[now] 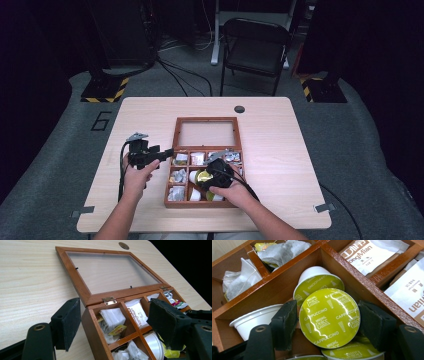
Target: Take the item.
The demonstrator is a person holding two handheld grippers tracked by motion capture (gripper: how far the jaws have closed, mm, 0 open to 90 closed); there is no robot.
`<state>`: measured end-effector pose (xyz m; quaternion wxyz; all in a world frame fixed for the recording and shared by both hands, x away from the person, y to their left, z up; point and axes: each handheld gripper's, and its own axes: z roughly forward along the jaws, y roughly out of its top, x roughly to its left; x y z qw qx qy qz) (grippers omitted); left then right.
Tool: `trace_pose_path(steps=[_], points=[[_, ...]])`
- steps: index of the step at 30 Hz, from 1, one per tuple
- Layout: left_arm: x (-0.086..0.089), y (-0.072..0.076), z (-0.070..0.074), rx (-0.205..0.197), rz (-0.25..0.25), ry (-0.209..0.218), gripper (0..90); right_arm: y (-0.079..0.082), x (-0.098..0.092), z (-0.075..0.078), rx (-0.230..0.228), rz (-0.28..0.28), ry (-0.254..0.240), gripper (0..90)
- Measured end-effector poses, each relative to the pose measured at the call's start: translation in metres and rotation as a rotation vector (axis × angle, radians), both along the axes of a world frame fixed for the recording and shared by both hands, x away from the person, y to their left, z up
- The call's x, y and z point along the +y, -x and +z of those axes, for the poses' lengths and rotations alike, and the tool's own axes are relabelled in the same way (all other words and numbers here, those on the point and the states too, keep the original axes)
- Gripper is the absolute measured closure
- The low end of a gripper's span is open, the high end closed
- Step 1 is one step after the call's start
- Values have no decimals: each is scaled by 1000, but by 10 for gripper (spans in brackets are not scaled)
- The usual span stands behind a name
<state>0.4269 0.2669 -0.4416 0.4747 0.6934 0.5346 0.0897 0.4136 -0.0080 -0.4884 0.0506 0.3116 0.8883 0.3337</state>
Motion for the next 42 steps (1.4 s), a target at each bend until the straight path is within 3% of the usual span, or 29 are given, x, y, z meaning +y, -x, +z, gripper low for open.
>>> trace_pose_path(steps=[6, 10, 13, 21, 34, 42], points=[[-1, -1, -1, 5, 1, -3, 265, -1, 1, -1, 1, -6, 13, 370], [0, -1, 0, 0, 7, 7, 265, 0, -1, 2, 0, 3, -7, 374], [1, -2, 0, 3, 12, 17, 265, 4, -3, 10, 3, 5, -32, 375], [3, -1, 0, 2, 11, 5, 265, 6, -19, 45, -41, 26, -119, 376], [6, -1, 0, 0, 20, 9, 265, -25, -88, 61, -22, -179, -185, 376], [7, 0, 1, -1, 25, 9, 265, -36, -123, 65, -61, -273, -174, 376]])
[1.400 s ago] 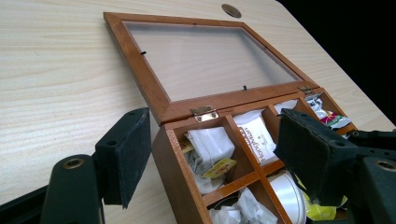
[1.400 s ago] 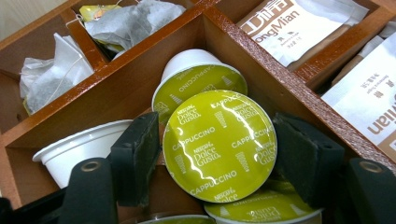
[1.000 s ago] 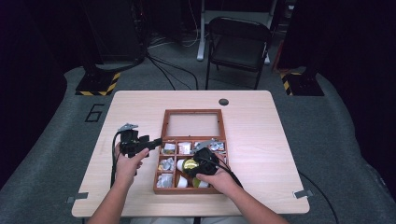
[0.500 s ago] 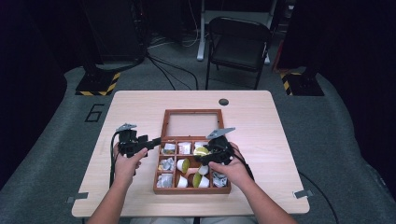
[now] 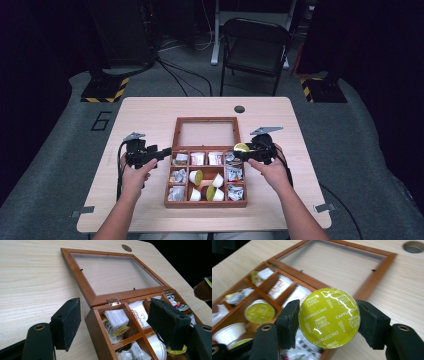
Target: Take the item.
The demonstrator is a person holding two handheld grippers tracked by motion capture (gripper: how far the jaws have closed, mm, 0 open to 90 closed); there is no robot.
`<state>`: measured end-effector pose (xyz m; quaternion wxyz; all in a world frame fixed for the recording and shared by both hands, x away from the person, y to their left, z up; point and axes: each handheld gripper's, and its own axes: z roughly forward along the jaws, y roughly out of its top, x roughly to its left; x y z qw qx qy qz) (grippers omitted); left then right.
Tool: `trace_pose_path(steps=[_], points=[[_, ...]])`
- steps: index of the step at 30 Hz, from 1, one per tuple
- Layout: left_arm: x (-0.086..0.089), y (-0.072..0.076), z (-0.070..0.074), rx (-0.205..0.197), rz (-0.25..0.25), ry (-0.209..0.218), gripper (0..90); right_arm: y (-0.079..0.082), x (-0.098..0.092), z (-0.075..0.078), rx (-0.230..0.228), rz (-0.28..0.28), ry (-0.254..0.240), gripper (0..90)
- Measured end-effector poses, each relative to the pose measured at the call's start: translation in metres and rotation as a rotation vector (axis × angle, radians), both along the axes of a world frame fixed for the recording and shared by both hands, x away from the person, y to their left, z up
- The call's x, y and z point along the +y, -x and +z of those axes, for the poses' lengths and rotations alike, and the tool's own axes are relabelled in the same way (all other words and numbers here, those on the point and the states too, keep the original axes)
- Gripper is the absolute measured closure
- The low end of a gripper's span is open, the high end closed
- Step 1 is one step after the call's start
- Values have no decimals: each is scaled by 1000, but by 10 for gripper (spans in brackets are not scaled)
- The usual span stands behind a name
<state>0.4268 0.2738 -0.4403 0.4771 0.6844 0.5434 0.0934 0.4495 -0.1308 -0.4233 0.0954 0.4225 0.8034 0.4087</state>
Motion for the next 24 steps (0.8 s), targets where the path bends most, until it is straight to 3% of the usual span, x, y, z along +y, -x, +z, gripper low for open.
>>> trace_pose_path(steps=[9, 24], points=[[1, -1, -1, 3, 1, 3, 265, -9, -31, -3, -21, -97, 24, 376], [4, -3, -1, 9, 9, -4, 265, -18, -60, -23, -4, -205, 79, 376]])
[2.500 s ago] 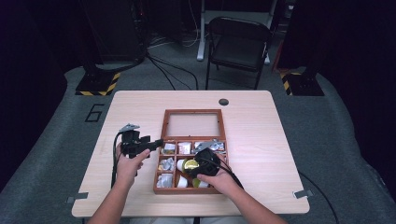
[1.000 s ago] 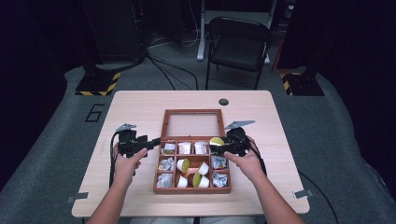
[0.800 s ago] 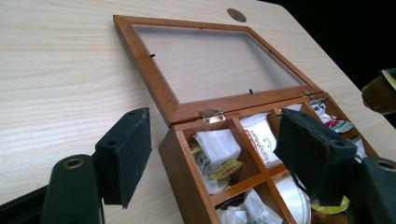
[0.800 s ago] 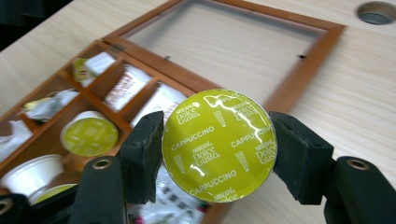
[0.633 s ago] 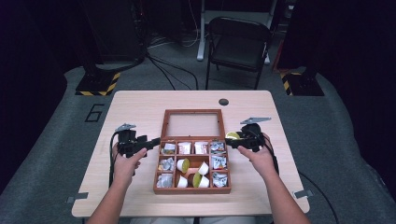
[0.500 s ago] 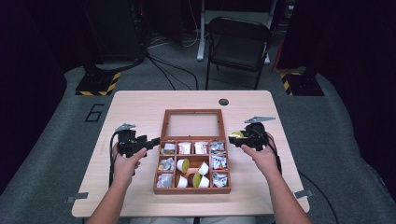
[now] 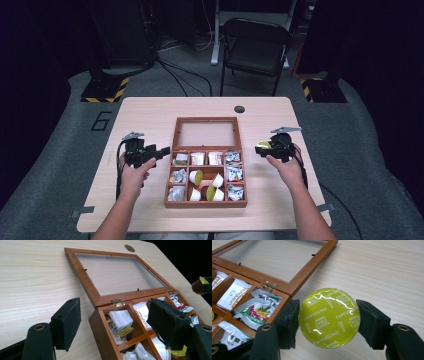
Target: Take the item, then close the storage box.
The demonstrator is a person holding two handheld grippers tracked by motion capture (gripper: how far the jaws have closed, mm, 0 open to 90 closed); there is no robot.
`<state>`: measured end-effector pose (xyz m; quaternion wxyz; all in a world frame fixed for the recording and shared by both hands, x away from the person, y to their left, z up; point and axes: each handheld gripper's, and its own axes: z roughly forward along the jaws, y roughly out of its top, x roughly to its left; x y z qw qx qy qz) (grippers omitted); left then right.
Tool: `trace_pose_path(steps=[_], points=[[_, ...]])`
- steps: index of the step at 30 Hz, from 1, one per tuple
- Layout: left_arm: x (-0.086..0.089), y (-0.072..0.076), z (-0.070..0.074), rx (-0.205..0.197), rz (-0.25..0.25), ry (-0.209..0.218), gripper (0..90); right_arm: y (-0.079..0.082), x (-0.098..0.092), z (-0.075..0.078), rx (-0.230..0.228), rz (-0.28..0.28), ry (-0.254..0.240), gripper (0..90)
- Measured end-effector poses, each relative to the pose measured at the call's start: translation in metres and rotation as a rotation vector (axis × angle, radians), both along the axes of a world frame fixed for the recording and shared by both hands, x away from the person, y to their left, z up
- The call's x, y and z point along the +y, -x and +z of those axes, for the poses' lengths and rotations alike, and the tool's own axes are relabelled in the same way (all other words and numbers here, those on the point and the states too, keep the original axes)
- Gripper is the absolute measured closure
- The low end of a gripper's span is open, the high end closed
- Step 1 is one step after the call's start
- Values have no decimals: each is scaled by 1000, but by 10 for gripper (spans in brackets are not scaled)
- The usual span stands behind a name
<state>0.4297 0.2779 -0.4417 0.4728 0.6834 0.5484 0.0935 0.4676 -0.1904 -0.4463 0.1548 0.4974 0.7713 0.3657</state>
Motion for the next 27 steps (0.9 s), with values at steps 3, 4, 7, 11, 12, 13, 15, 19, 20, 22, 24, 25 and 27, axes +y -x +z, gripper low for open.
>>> trace_pose_path(steps=[3, 4, 7, 11, 12, 13, 15, 19, 20, 22, 24, 25, 27], points=[[0, 1, 0, -6, -1, -1, 265, -1, -5, -2, -3, -19, 4, 376], [0, 1, 0, -6, 0, -3, 265, -1, -6, -3, -9, -24, 2, 376], [0, 0, 0, -6, 0, -1, 265, -3, -11, -7, -5, -37, 6, 376], [0, 0, 0, -3, -3, -2, 265, -5, -17, -13, 8, -71, 13, 377], [0, 0, 0, -2, -4, -3, 265, -6, -20, -15, 7, -74, 21, 376], [-1, 0, 0, -2, -5, -4, 265, -6, -22, -16, 9, -86, 27, 377], [0, 0, 0, -2, -5, -3, 265, -8, -26, -18, 10, -111, 30, 377], [0, 1, 0, -5, 2, -4, 265, -11, -36, -23, 11, -139, 41, 377], [1, 1, 0, -4, 1, -5, 265, -11, -38, -25, 15, -146, 46, 376], [1, 1, 0, -5, 1, -5, 265, -13, -42, -28, 31, -169, 45, 377], [1, 1, 0, -3, 3, -5, 265, -14, -45, -31, 38, -185, 57, 376], [1, 1, 0, -3, 5, -4, 265, -14, -46, -32, 46, -198, 61, 376], [2, 1, -1, -3, 5, -1, 265, -15, -50, -35, 46, -208, 74, 376]])
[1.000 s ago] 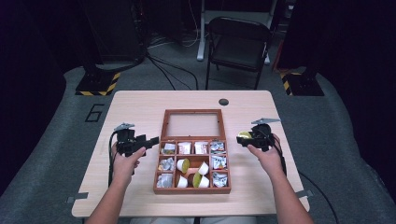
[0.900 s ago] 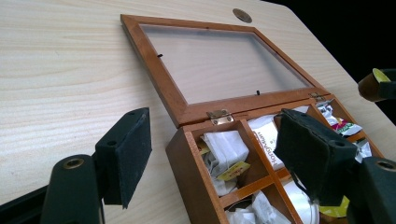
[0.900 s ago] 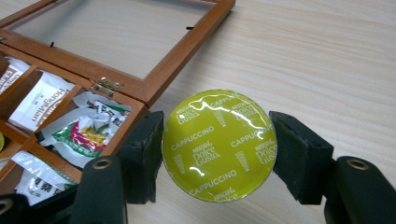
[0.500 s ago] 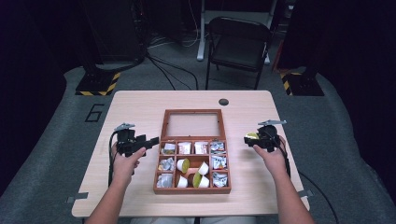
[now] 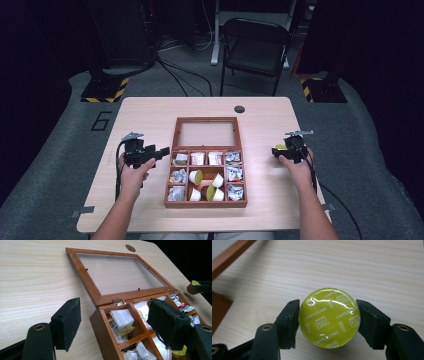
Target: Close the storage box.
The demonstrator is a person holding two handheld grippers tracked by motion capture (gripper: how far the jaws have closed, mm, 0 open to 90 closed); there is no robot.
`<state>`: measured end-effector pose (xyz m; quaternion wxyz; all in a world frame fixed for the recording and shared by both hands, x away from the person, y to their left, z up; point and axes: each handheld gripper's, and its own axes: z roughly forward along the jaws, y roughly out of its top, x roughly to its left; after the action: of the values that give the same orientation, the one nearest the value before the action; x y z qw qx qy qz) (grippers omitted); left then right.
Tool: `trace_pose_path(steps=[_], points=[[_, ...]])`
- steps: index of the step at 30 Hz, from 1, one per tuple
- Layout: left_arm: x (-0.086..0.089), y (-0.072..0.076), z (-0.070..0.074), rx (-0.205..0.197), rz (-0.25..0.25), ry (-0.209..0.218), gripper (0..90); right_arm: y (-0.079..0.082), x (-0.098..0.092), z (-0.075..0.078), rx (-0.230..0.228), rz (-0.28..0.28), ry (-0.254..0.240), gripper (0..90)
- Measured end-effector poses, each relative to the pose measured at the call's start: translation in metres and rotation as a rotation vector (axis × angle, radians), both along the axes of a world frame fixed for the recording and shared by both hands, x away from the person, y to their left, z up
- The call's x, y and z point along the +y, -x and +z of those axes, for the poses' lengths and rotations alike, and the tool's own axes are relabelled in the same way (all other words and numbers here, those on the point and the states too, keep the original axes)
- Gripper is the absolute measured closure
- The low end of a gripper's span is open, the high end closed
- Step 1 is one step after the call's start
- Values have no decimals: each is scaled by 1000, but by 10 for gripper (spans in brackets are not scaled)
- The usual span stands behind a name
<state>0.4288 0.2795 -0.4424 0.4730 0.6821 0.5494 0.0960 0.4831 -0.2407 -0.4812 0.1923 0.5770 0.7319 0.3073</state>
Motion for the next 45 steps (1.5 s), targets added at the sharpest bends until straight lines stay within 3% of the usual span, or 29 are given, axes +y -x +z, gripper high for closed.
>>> trace_pose_path(steps=[5, 10, 16, 21, 26, 31, 36, 45], points=[[0, 0, 0, -2, 2, -1, 265, -1, -9, -5, 22, -43, -8, 376], [-1, 0, 0, 2, -3, -3, 265, -2, -11, -10, 37, -51, -9, 376], [0, 0, -1, 2, 0, 1, 265, -2, -13, -12, 31, -68, -41, 368], [0, 0, -1, 4, 0, 1, 265, -2, -15, -13, 31, -71, -36, 312], [-1, 0, -1, 5, -1, -5, 265, 0, -15, -6, 10, -86, -45, 310], [-2, -1, -2, 6, -7, -13, 265, 2, -14, 2, -35, -94, -15, 304], [-3, -3, -2, 13, -7, -36, 265, 3, -3, 9, -59, -54, -20, 313], [-9, -9, -7, 25, -18, -57, 265, 4, 23, 21, -104, 67, -58, 345]])
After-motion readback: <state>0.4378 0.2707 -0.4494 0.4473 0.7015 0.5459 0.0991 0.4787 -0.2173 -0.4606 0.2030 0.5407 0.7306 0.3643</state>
